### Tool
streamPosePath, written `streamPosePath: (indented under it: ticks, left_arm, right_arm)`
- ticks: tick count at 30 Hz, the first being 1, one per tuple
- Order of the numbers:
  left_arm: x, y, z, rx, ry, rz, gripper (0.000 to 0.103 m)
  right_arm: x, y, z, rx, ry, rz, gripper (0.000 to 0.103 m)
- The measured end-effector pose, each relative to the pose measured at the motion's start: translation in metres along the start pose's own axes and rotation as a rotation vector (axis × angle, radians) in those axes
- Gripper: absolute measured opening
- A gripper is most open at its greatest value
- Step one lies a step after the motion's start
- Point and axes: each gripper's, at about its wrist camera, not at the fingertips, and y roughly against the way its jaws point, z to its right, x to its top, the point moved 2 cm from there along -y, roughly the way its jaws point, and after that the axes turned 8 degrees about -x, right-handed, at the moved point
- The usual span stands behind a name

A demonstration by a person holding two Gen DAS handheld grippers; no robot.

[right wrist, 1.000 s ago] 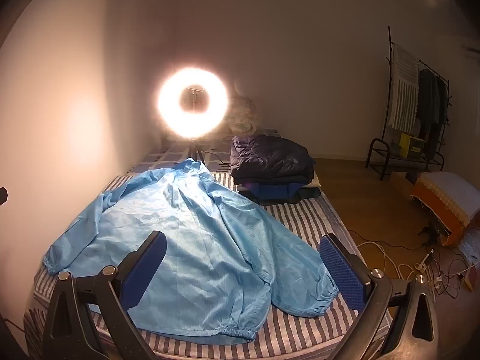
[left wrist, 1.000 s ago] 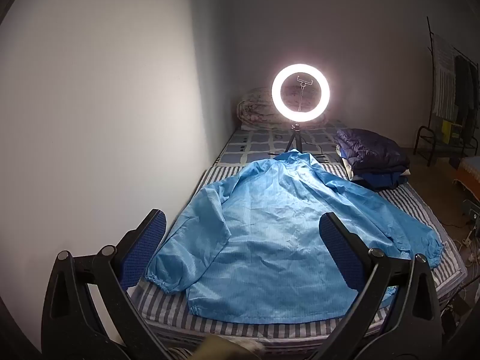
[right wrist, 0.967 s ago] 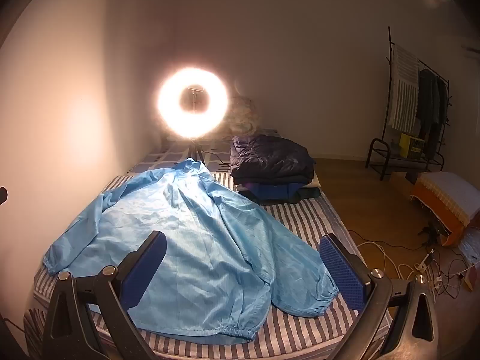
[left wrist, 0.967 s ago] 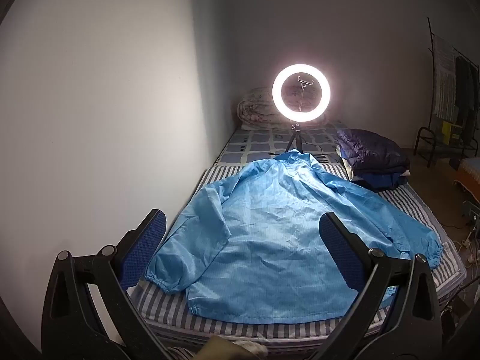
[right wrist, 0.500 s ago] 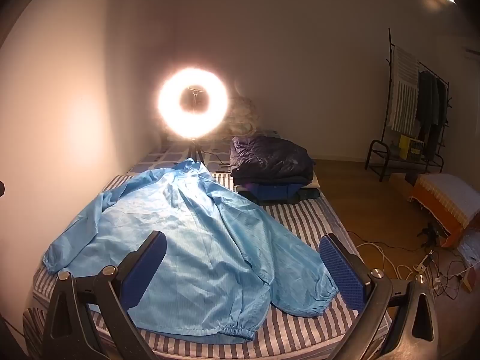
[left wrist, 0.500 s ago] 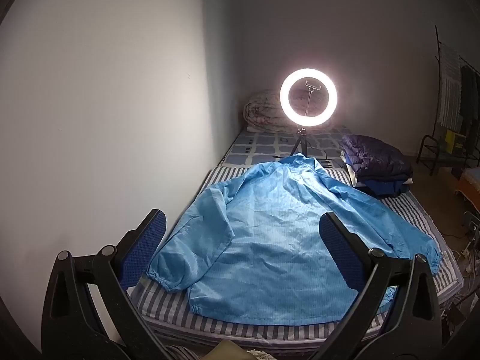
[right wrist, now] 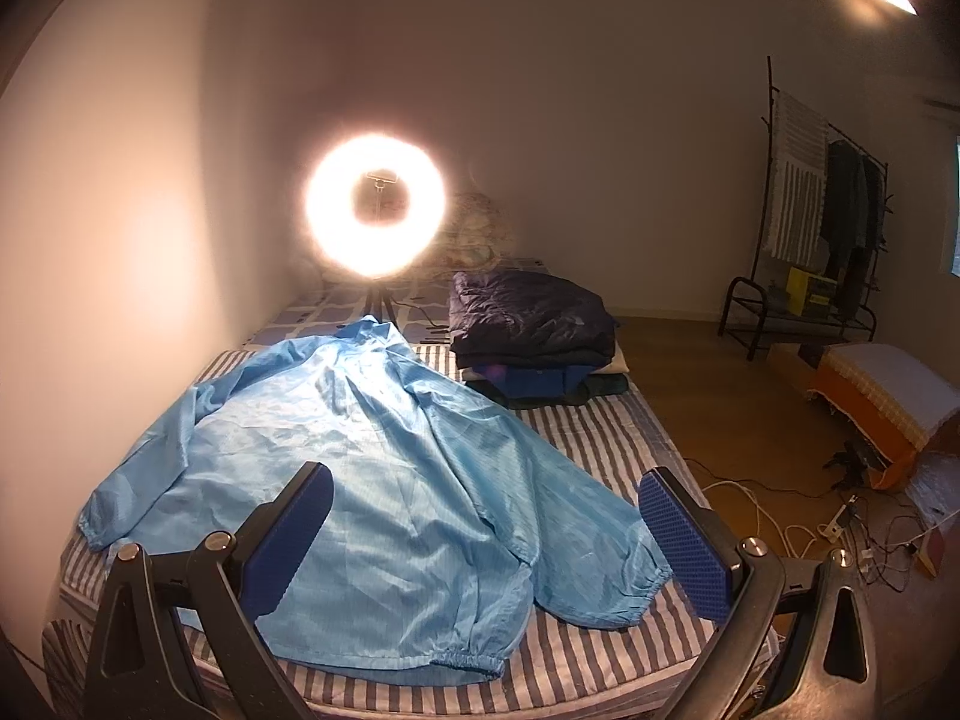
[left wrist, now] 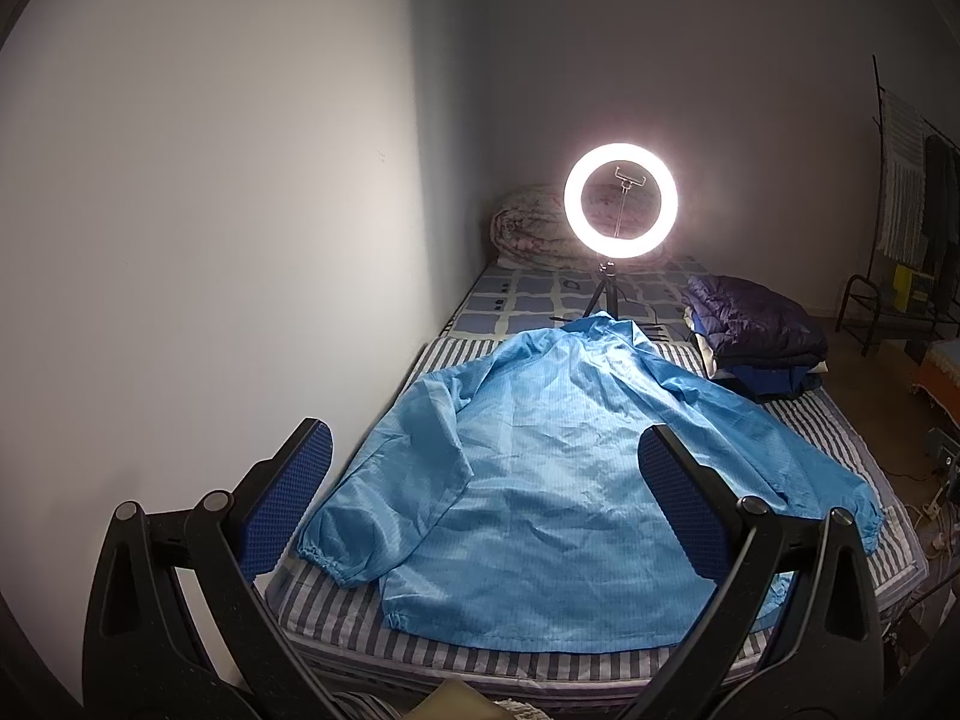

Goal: Fold large clothes

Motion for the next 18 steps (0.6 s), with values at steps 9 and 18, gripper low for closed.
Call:
streamPosePath:
  ticks: [9, 18]
  left_arm:
    - [0.0007, -0.0024, -0.0012, 0.009, -0.004, -0.013, 0.103]
    - [-0.0018, -0.0045, -0.0018, 0.011, -0.002, -0.014, 0.103]
  right_arm:
    - [-0.0022, -0.0014, -0.0009, -0.075, 0.012, -0.009, 0.103]
    - [-0.0017, -0.0009, -0.0016, -0.074, -0.004, -0.011, 0.103]
